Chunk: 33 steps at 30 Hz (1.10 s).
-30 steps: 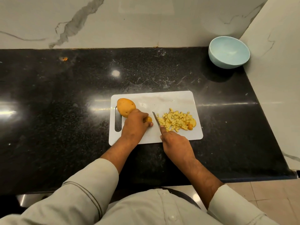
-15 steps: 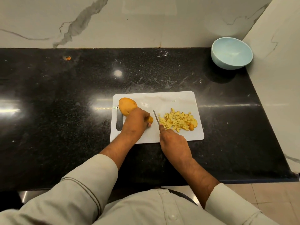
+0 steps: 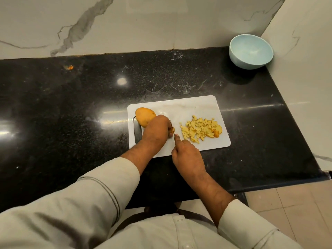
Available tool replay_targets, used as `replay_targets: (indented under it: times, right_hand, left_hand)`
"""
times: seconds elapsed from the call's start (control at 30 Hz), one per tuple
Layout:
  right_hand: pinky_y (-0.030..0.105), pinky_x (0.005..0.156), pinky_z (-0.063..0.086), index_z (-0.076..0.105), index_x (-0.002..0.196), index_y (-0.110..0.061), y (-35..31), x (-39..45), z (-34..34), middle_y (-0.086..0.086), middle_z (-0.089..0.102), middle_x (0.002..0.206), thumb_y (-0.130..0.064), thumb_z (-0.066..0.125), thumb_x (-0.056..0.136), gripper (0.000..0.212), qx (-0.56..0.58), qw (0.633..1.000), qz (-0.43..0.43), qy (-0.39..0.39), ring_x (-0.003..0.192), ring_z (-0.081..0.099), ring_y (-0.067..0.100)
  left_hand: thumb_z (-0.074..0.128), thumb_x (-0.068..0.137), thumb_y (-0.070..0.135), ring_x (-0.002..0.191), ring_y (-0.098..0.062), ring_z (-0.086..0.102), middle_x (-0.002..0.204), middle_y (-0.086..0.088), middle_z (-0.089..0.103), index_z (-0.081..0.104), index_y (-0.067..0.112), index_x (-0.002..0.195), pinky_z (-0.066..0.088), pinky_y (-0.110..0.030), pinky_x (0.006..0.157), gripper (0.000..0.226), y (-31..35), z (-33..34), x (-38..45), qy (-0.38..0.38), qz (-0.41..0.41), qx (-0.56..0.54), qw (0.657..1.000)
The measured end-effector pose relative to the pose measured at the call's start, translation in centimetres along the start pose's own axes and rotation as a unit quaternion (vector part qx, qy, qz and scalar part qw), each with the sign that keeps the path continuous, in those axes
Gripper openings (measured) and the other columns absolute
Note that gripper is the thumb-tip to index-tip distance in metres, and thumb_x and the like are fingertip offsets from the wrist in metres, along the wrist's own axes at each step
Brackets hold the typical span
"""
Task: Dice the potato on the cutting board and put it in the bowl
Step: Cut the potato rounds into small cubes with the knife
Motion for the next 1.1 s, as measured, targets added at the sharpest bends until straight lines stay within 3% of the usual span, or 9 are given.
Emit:
replay_targets:
  times: [0.13,0.33,0.5,0.63,0.93,1.1]
  right_hand:
    - [0.033,0.067,0.036,0.022,0.152,-0.01,-0.6,0.0,0.6,0.01,0.055,0.111,-0.017,0.034,0.101,0.053,-0.016,1.0,0.002,0.002,0.09,0.058,0.028]
    - [0.035,0.065,0.032,0.016,0.152,-0.006,-1.2,0.9,0.8,0.014,0.053,0.112,-0.011,0.034,0.099,0.056,-0.052,0.999,-0.006,-0.002,0.09,0.058,0.034]
    - [0.034,0.064,0.033,0.024,0.148,-0.004,-1.1,2.0,0.7,0.014,0.057,0.106,-0.011,0.033,0.099,0.051,-0.039,0.999,-0.008,-0.007,0.089,0.059,0.034]
    - [0.035,0.062,0.033,0.016,0.151,-0.005,-0.7,-0.2,1.7,0.013,0.056,0.106,-0.01,0.035,0.097,0.058,-0.064,0.998,-0.016,-0.022,0.087,0.06,0.033]
    - [0.034,0.064,0.038,0.018,0.152,-0.01,-0.1,-1.8,1.7,0.009,0.055,0.109,-0.021,0.034,0.102,0.054,-0.052,0.998,-0.031,-0.016,0.087,0.06,0.028]
    - [0.033,0.064,0.04,0.02,0.152,-0.01,0.3,-1.3,0.6,0.008,0.056,0.107,-0.022,0.034,0.102,0.053,-0.048,0.998,-0.02,0.019,0.086,0.06,0.026]
  left_hand:
    - [0.067,0.083,0.01,0.083,-0.029,0.063,0.087,-0.015,0.065,0.071,0.0,0.092,0.046,-0.032,0.072,0.014,0.7,-0.4,0.4,-0.006,0.034,0.044,0.998]
    - [0.063,0.085,0.006,0.086,-0.032,0.064,0.089,-0.018,0.066,0.071,-0.001,0.09,0.041,-0.03,0.065,0.012,1.0,-0.5,0.0,0.002,0.045,0.053,0.998]
    - [0.054,0.084,0.0,0.082,-0.031,0.061,0.087,-0.016,0.063,0.069,0.001,0.087,0.041,-0.032,0.064,0.015,1.0,-0.6,-0.4,0.043,0.058,0.058,0.996]
    - [0.06,0.082,0.0,0.071,-0.025,0.061,0.073,-0.01,0.06,0.065,0.0,0.073,0.047,-0.032,0.062,0.01,0.6,-0.3,-0.2,0.037,0.049,0.037,0.997]
    - [0.056,0.09,0.004,0.073,-0.027,0.066,0.076,-0.015,0.067,0.069,-0.002,0.074,0.054,-0.037,0.071,0.021,-0.5,0.2,-0.4,0.051,0.018,-0.044,0.998]
    - [0.057,0.086,0.002,0.074,-0.021,0.059,0.084,-0.012,0.069,0.072,0.005,0.082,0.048,-0.027,0.067,0.016,-1.1,-0.2,-1.3,0.089,0.015,-0.052,0.995]
Point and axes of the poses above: each hand's wrist, its own x-axis towards the middle knuckle, its own z-axis out of the palm, y = z × x, the point moved 9 cm from there along x, towards the middle knuckle
